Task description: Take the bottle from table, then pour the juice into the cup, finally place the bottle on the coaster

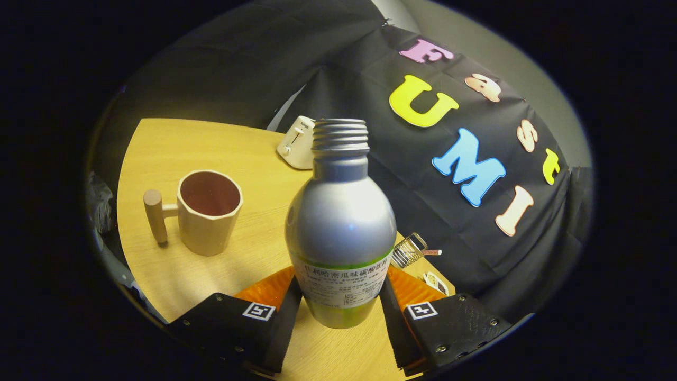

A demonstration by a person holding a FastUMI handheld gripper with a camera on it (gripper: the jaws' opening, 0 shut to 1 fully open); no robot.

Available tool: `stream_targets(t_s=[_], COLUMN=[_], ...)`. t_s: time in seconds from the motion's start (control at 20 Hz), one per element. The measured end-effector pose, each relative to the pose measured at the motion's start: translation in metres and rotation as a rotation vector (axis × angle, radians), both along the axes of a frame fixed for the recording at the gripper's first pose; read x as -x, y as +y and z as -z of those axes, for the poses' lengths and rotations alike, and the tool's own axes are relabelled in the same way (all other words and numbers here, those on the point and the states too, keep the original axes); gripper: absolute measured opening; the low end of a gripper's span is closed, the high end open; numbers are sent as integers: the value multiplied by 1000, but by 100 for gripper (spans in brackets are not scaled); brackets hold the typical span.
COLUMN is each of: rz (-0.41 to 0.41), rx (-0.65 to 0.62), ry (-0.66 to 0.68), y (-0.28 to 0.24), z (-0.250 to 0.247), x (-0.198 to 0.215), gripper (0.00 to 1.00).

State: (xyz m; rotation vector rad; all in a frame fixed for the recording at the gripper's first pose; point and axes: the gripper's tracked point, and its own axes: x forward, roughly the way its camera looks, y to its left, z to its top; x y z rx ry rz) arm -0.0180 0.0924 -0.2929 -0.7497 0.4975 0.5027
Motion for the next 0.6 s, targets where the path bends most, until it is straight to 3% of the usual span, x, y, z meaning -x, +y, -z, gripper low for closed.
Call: stream_targets(t_s=[0.6], rz=[-148], rx=[246], ry=[-17], y=[2], z=[7], x=[-5], gripper=[76])
